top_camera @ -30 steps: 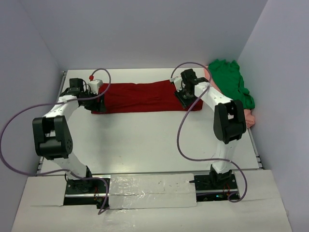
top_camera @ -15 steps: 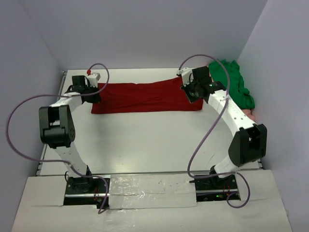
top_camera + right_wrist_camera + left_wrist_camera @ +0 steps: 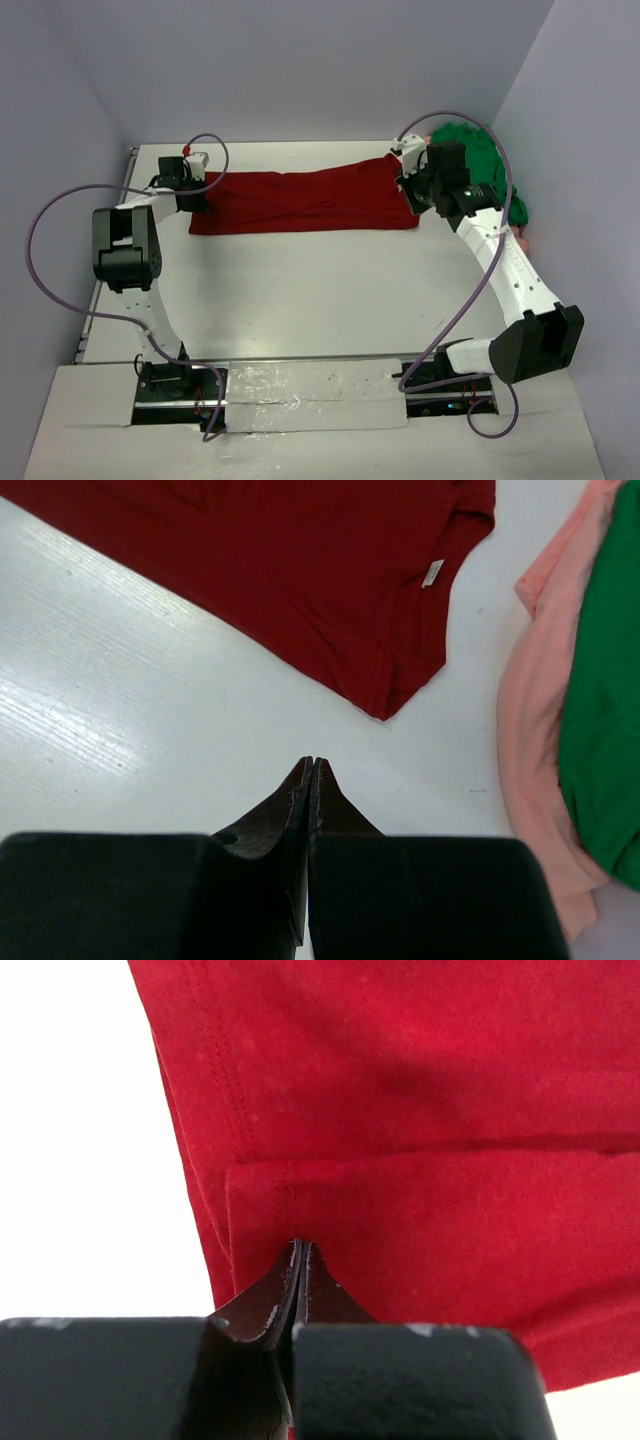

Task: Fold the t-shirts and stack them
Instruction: Fold the other side of the tshirt into a rectangle, then rotate the tshirt 90 degrees

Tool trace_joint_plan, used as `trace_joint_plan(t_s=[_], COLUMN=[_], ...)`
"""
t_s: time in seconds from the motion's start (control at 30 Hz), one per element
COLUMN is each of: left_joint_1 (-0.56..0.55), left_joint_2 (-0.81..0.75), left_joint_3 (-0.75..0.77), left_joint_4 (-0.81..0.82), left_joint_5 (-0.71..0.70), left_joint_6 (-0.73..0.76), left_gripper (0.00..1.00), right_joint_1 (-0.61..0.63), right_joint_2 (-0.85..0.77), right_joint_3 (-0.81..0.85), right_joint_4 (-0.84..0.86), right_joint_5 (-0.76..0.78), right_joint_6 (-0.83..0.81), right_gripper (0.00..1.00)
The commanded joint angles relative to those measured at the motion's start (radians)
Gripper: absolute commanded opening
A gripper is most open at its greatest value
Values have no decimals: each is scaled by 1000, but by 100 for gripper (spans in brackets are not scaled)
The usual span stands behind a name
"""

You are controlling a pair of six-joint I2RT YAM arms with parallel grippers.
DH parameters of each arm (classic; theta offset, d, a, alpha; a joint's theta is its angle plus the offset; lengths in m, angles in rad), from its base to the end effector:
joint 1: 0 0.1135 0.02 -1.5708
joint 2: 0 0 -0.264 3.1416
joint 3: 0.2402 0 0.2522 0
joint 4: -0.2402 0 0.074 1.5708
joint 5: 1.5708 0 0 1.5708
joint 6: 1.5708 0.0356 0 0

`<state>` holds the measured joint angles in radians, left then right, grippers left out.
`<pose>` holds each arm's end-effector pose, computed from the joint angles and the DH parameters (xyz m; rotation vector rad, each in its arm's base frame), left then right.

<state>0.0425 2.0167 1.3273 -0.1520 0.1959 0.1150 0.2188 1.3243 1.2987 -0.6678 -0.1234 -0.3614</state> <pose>0.4335 0.0115 0.1610 0.1766 2.3908 -0.1627 0.2783 0.0664 0.3533 -0.7085 2.1447 0.0637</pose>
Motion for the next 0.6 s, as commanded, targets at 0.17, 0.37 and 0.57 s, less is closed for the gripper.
trace_joint_plan(t_s=[0.17, 0.37, 0.57], left_joint_1=[-23, -27, -29], left_joint_2=[-3, 10, 33], left_joint_3=[45, 44, 53], left_joint_4=[77, 117, 106], left_joint_5=[-42, -58, -107], left_joint_6=[-20, -29, -32], left_gripper=[0, 0, 0], right_joint_1=[-19, -29, -35], right_joint_2=[-31, -14, -4], right_joint_3=[-4, -4, 7], right_joint_4=[-6, -10, -13], right_joint_5=[-18, -35, -36], right_joint_6=[15, 10, 4], right_gripper=[0, 0, 0])
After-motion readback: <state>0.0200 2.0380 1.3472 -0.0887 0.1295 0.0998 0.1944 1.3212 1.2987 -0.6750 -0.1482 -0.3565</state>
